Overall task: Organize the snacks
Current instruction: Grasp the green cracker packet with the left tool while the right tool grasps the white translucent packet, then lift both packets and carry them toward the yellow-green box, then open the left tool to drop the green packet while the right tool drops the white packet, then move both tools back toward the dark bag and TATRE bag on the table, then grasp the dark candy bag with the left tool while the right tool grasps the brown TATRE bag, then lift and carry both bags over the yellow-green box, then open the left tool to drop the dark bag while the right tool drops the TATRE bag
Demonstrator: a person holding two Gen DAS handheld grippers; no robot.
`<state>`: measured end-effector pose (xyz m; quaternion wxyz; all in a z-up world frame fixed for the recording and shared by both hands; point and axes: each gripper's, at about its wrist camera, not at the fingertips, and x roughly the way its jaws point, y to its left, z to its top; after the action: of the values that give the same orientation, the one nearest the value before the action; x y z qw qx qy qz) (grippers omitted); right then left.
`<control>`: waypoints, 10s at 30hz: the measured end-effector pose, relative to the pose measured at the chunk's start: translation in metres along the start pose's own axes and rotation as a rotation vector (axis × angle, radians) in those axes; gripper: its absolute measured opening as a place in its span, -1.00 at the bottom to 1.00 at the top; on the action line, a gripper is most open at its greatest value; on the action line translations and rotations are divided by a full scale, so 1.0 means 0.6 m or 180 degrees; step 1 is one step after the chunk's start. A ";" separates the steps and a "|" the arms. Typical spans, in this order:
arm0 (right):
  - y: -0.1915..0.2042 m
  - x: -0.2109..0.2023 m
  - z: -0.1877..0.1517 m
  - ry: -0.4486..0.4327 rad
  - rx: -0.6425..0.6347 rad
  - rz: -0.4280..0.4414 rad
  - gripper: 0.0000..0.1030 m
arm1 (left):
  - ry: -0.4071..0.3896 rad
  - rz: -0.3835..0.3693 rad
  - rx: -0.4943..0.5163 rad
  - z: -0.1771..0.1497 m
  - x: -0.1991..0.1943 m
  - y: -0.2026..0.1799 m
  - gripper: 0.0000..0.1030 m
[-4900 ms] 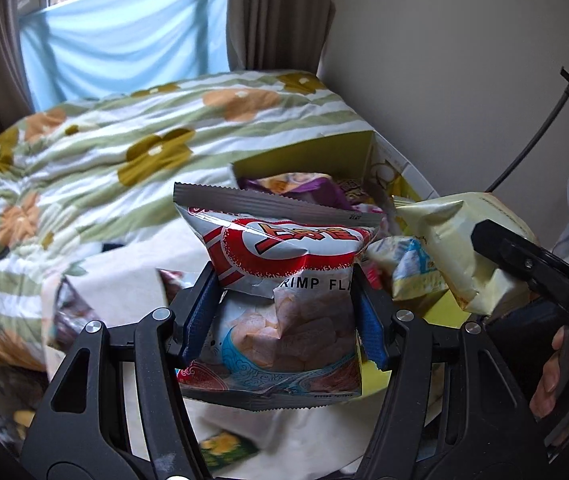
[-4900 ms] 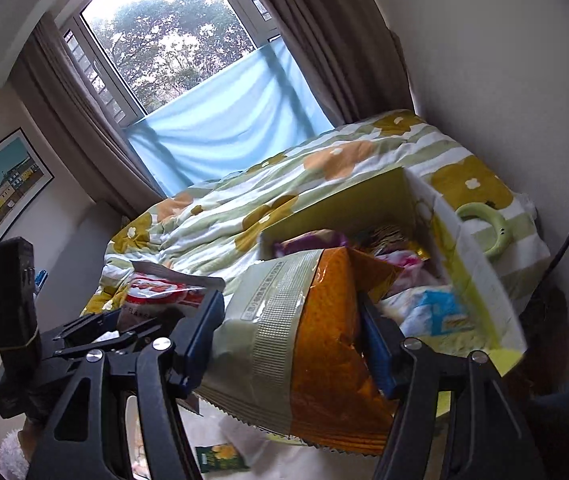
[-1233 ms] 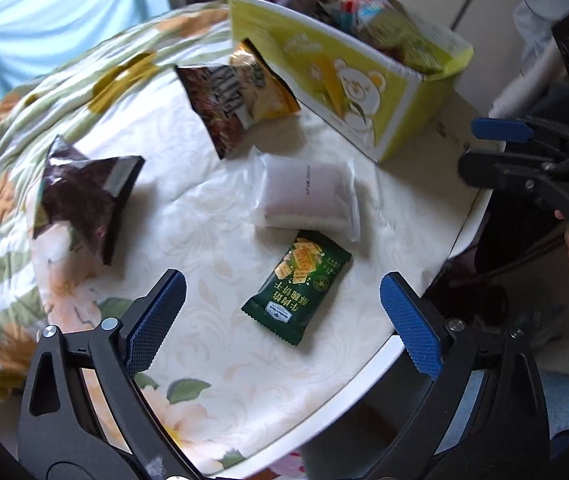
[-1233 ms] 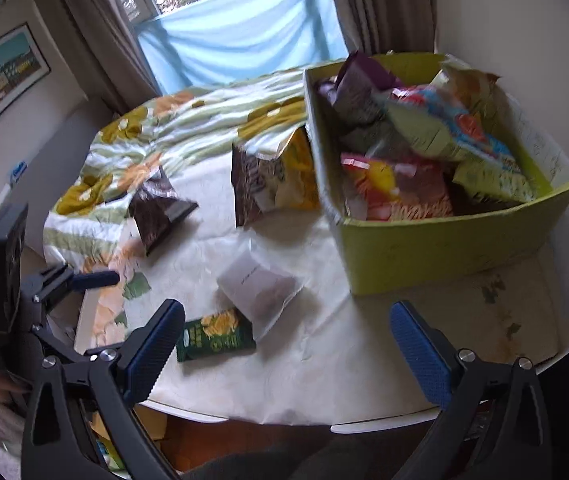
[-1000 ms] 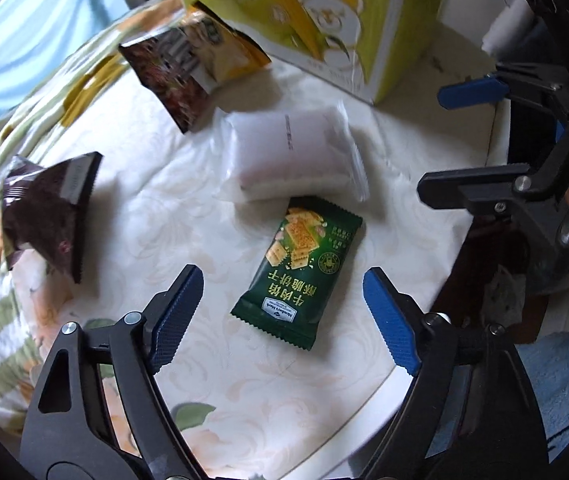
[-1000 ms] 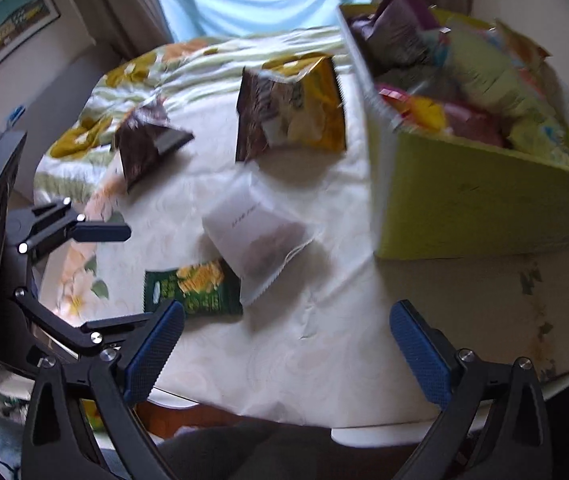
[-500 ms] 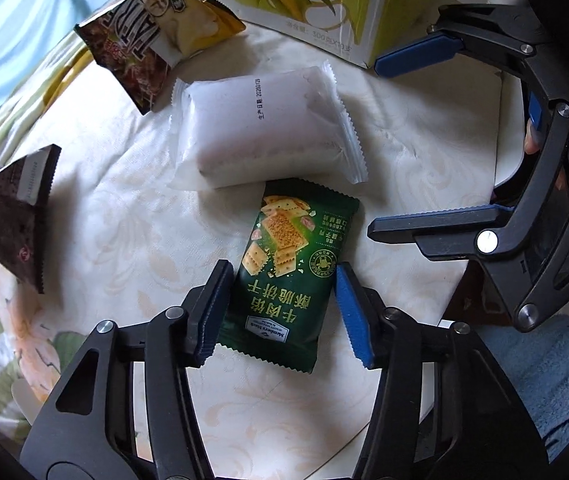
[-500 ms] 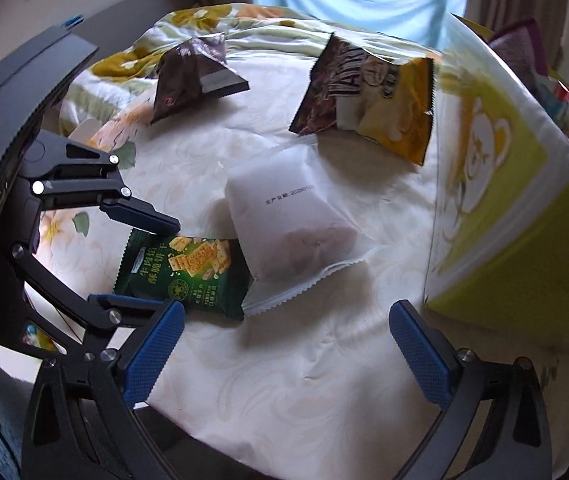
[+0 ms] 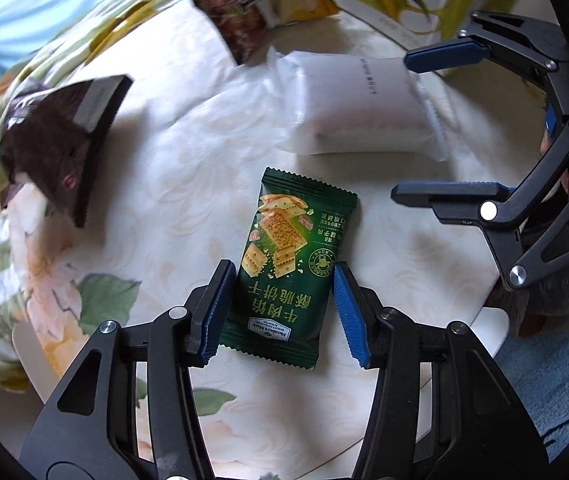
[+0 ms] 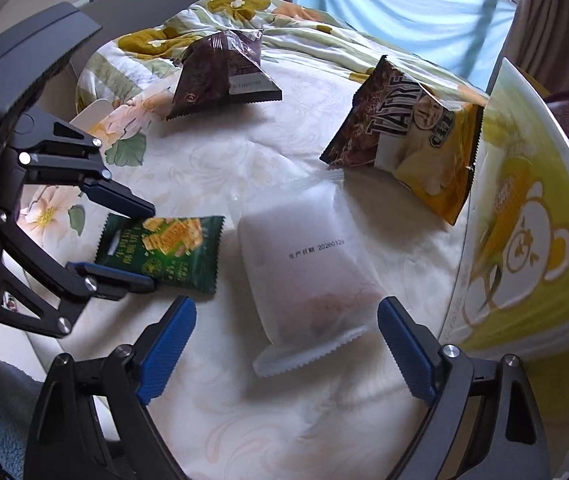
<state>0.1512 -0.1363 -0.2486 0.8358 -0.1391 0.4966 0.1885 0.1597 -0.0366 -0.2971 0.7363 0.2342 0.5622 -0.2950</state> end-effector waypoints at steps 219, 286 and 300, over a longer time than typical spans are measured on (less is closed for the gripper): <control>-0.117 0.076 0.205 -0.0001 0.1817 -0.1632 0.39 | -0.0294 -0.0502 -0.2268 0.102 0.009 0.362 0.01; -0.474 -0.317 0.012 -0.0772 0.1553 -0.0034 0.93 | -0.1049 -0.0134 -0.2233 0.323 -0.235 -0.165 0.99; -0.435 -0.371 -0.011 -0.0907 0.1424 -0.0178 0.99 | -0.1219 -0.0052 -0.2255 0.275 -0.268 -0.171 0.99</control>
<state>0.1671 -0.4108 -0.0433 0.9121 0.0634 0.3991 0.0685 0.1708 -0.1940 -0.1005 0.8605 -0.0979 0.4836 -0.1271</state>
